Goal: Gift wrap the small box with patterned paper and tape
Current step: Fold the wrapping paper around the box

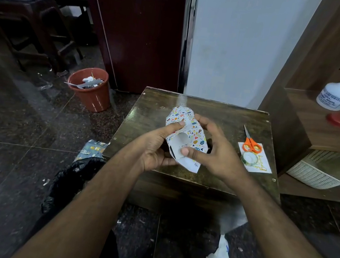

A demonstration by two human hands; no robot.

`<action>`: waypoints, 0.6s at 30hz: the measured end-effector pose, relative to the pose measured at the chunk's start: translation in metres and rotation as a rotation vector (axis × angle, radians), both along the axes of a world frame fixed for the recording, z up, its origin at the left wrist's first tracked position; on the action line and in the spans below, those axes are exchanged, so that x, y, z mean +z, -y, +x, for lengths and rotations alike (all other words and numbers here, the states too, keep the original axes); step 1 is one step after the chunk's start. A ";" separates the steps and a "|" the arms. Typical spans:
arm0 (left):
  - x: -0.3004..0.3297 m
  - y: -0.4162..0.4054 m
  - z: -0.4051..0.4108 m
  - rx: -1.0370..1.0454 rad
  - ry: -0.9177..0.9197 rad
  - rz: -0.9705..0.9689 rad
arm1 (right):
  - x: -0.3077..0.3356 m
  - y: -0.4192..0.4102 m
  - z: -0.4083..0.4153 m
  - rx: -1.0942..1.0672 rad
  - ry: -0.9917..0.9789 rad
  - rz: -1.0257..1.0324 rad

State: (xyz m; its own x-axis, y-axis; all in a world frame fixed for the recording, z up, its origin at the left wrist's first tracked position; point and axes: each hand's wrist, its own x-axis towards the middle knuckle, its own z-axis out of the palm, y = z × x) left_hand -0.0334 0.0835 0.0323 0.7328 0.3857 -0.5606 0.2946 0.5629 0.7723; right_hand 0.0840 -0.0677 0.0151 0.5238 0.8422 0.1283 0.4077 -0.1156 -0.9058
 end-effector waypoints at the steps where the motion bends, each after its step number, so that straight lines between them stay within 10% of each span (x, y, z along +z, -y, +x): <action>1: 0.000 0.000 0.000 -0.004 -0.006 0.002 | 0.000 0.000 0.001 0.001 -0.004 0.001; 12: 0.000 -0.001 0.005 0.167 0.027 -0.003 | 0.003 0.002 -0.009 0.085 -0.027 -0.029; 18: 0.006 0.004 0.005 0.317 0.030 -0.025 | 0.004 -0.008 -0.034 0.012 0.337 -0.143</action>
State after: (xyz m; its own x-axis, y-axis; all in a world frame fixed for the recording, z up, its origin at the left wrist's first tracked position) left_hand -0.0286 0.0796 0.0379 0.5948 0.5841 -0.5524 0.0786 0.6415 0.7631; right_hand 0.0499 -0.0597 0.0195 0.4623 0.8698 0.1724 0.6828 -0.2252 -0.6950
